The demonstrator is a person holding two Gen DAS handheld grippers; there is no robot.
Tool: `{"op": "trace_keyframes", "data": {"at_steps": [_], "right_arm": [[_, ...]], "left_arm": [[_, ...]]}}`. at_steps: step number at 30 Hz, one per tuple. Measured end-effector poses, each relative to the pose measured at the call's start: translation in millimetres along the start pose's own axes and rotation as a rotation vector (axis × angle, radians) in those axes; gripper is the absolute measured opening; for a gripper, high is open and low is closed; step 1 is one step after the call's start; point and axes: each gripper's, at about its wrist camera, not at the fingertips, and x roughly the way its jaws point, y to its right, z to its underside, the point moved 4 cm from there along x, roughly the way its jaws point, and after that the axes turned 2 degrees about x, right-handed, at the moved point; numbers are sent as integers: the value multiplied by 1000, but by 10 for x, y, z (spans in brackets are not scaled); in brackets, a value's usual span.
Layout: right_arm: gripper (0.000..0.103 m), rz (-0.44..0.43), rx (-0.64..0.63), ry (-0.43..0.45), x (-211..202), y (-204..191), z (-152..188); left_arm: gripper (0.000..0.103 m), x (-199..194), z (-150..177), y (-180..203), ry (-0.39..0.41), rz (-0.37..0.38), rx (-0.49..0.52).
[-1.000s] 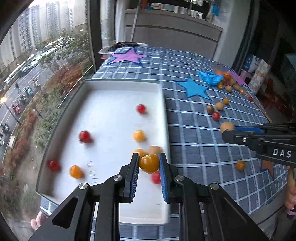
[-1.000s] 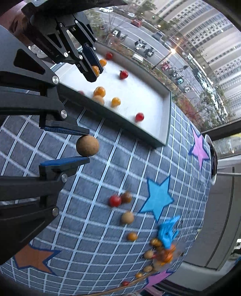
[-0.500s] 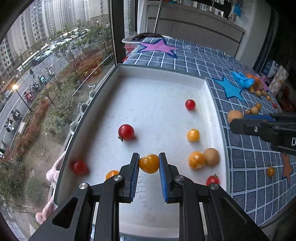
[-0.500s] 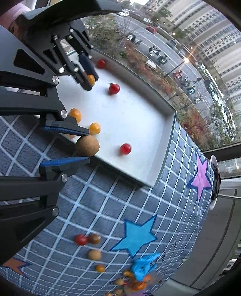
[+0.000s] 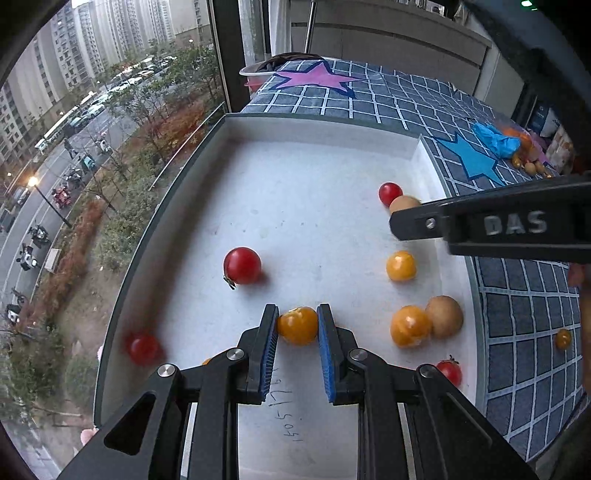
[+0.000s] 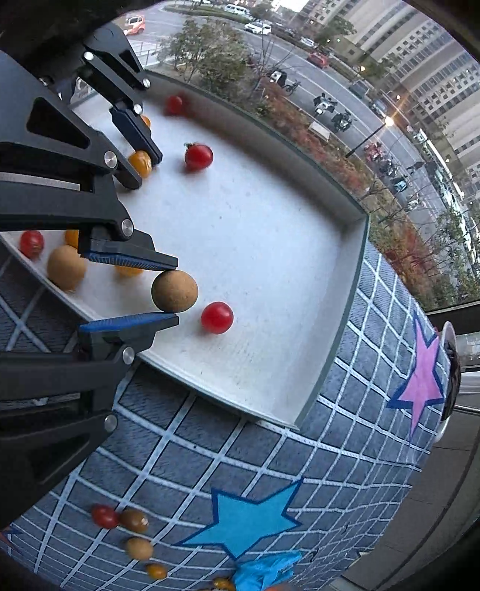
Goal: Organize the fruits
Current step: 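Carry the orange tomato and brown fruit over the white tray, then open both grippers to drop the fruits into the tray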
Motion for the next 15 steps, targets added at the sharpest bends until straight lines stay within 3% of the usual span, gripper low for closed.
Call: {"op": "trace_keyframes", "data": {"at_steps": [10, 12, 15], "right_arm": [[26, 89, -69, -6, 164, -111, -27], [29, 108, -89, -3, 170, -146, -21], [42, 79, -77, -11, 155, -147, -9]], "left_arm": [[23, -4, 8, 18, 16, -18, 10], [23, -7, 12, 25, 22, -18, 16], [23, -15, 16, 46, 29, -24, 35]]}}
